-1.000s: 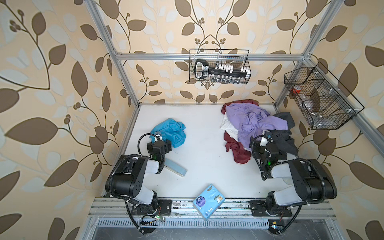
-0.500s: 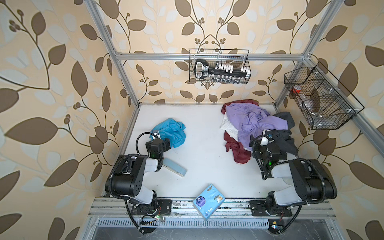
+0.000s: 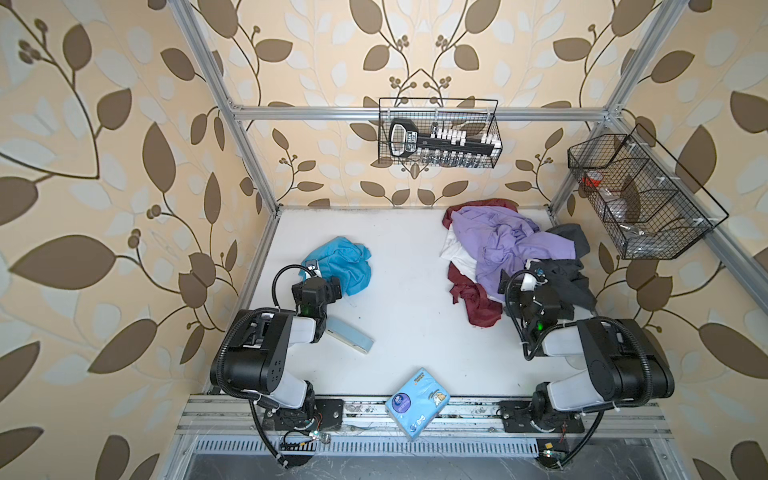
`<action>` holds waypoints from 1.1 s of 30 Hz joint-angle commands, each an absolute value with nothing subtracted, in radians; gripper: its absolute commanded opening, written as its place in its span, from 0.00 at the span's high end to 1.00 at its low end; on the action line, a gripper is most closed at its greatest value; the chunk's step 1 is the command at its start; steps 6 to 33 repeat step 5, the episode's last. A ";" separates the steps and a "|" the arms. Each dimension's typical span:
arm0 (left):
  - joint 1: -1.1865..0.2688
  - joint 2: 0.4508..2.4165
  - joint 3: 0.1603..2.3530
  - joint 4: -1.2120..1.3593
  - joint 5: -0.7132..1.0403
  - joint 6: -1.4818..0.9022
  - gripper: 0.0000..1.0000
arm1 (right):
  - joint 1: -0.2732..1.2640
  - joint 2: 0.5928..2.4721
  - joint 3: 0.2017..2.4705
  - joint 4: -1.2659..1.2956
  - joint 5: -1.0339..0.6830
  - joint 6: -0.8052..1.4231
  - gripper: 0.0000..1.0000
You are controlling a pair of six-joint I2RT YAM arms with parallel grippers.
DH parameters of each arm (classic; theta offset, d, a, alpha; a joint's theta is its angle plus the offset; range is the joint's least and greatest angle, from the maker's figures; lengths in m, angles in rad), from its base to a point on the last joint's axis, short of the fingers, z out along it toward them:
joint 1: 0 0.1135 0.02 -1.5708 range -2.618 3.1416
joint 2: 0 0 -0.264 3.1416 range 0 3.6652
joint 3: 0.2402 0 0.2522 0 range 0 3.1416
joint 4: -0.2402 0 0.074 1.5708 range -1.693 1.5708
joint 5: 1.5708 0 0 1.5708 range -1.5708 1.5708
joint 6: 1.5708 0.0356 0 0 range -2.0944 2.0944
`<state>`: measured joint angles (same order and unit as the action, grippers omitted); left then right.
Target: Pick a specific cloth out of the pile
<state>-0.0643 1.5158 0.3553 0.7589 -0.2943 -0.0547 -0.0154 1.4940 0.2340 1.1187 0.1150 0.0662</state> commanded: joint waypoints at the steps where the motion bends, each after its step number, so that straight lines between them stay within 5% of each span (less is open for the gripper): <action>1: -0.061 1.494 0.369 0.770 -0.293 -0.061 0.01 | -0.020 1.498 0.230 1.141 0.103 0.075 0.00; 33: -0.061 1.494 0.369 0.770 -0.294 -0.061 0.01 | -0.017 1.496 0.227 1.145 0.106 0.074 0.01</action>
